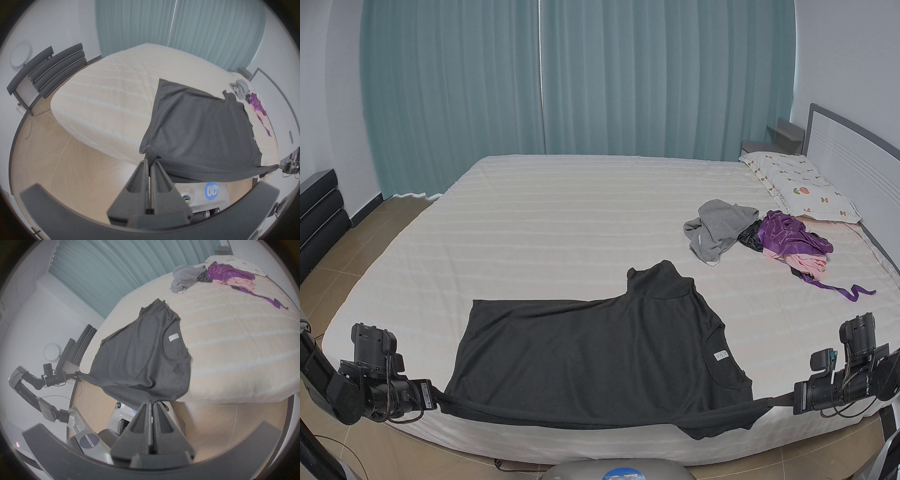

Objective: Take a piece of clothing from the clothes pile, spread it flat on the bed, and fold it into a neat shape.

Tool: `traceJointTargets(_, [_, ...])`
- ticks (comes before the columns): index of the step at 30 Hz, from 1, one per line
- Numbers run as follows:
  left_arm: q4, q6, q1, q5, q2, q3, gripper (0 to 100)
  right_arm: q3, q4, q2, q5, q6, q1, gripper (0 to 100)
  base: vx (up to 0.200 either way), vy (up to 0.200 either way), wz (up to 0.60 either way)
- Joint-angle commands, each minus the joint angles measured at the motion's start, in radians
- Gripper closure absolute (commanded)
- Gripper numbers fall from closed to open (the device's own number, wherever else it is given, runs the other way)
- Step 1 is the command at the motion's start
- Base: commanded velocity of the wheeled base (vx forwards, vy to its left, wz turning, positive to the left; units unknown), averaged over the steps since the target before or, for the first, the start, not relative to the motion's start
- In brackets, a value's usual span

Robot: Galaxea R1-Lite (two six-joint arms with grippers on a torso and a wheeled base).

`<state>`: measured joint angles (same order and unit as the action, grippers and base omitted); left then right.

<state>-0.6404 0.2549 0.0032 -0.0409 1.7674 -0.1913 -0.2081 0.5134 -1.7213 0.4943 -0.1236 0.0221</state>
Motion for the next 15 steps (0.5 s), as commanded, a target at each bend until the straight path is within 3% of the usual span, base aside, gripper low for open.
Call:
traceJointTargets(1, [-0.001,0.007,-0.017,0.006,0.004,-0.033,100,-0.034,-0.001,0.003,-0.002,-0.005,0.001,100,0.0,0.0,0.0])
traceJointTargets(15, [0.007,0.009,-0.023,-0.005,0.041,-0.086,100,-0.091,0.002,-0.086,0.0,-0.008,-0.002,100,0.0,0.0,0.0])
